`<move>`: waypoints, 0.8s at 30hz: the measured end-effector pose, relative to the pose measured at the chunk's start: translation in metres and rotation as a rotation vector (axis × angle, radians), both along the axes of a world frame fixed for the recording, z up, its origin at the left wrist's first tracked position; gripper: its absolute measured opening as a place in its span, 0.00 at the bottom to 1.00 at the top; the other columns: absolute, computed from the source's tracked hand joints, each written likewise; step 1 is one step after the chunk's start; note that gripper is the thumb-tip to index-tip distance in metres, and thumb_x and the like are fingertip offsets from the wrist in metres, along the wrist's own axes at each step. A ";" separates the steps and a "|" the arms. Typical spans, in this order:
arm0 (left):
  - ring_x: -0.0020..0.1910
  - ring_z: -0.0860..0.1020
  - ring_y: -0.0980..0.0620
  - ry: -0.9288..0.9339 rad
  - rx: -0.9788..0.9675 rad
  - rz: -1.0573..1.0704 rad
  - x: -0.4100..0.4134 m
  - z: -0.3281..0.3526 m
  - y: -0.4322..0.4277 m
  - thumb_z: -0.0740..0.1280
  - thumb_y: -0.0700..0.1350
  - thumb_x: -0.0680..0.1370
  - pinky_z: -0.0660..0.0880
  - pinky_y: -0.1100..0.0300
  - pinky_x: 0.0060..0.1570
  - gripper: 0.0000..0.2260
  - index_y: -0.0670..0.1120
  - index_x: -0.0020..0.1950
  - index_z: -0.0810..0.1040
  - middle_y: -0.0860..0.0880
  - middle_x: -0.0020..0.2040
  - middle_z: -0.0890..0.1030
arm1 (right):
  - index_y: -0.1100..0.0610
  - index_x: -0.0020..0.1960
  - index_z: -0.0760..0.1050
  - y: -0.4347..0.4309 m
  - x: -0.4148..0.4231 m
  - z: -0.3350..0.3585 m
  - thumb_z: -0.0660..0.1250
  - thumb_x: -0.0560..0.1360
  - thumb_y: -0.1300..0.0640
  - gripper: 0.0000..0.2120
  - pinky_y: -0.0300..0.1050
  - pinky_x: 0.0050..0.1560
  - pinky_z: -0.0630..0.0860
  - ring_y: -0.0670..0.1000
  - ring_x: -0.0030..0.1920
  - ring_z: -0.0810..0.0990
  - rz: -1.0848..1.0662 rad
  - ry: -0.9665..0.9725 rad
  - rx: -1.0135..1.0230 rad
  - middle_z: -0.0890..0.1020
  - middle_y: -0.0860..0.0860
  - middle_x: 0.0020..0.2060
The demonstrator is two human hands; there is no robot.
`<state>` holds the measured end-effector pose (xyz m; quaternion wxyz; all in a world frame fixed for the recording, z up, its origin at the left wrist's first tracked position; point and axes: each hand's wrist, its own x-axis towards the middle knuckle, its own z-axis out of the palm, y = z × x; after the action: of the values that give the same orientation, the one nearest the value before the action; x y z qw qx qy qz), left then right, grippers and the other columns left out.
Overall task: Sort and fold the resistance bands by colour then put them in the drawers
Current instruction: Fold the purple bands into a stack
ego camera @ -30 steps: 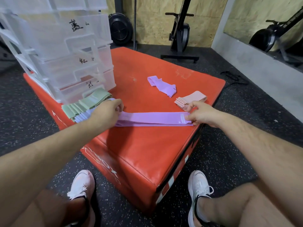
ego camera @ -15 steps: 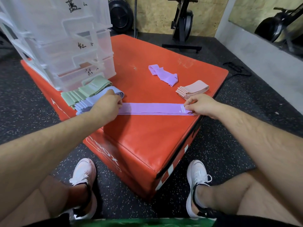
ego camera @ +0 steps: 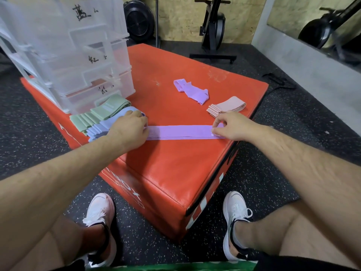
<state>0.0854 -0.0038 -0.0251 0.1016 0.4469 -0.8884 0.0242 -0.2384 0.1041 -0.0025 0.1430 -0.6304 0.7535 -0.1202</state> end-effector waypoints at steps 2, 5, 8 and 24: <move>0.52 0.75 0.40 0.030 -0.048 -0.018 -0.007 0.002 -0.003 0.64 0.48 0.76 0.75 0.46 0.49 0.08 0.45 0.48 0.80 0.44 0.49 0.77 | 0.43 0.45 0.80 -0.011 0.010 0.006 0.69 0.75 0.46 0.03 0.46 0.49 0.73 0.48 0.47 0.76 0.022 0.003 -0.032 0.73 0.46 0.48; 0.51 0.77 0.40 0.082 -0.073 -0.048 -0.026 0.007 -0.009 0.65 0.50 0.76 0.75 0.48 0.51 0.09 0.48 0.51 0.81 0.45 0.49 0.78 | 0.42 0.52 0.80 -0.036 0.025 0.011 0.67 0.76 0.43 0.07 0.51 0.60 0.75 0.50 0.55 0.76 0.056 0.004 -0.076 0.76 0.46 0.53; 0.57 0.76 0.43 0.099 -0.031 -0.066 -0.053 0.012 -0.016 0.64 0.53 0.77 0.71 0.49 0.55 0.13 0.52 0.60 0.78 0.49 0.56 0.78 | 0.45 0.64 0.78 -0.061 0.033 0.015 0.64 0.79 0.44 0.16 0.54 0.68 0.70 0.55 0.67 0.72 0.053 0.089 -0.016 0.76 0.50 0.64; 0.67 0.70 0.46 0.062 0.131 -0.115 -0.136 0.020 -0.071 0.61 0.50 0.78 0.64 0.51 0.63 0.21 0.56 0.71 0.70 0.52 0.69 0.72 | 0.56 0.72 0.70 -0.144 0.031 -0.010 0.58 0.81 0.49 0.21 0.52 0.68 0.64 0.58 0.70 0.71 -0.174 0.285 0.143 0.72 0.55 0.70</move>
<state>-0.0503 -0.0753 -0.0053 0.1009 0.4012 -0.9088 -0.0535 -0.2076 -0.0398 -0.0124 0.0682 -0.5616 0.8245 0.0121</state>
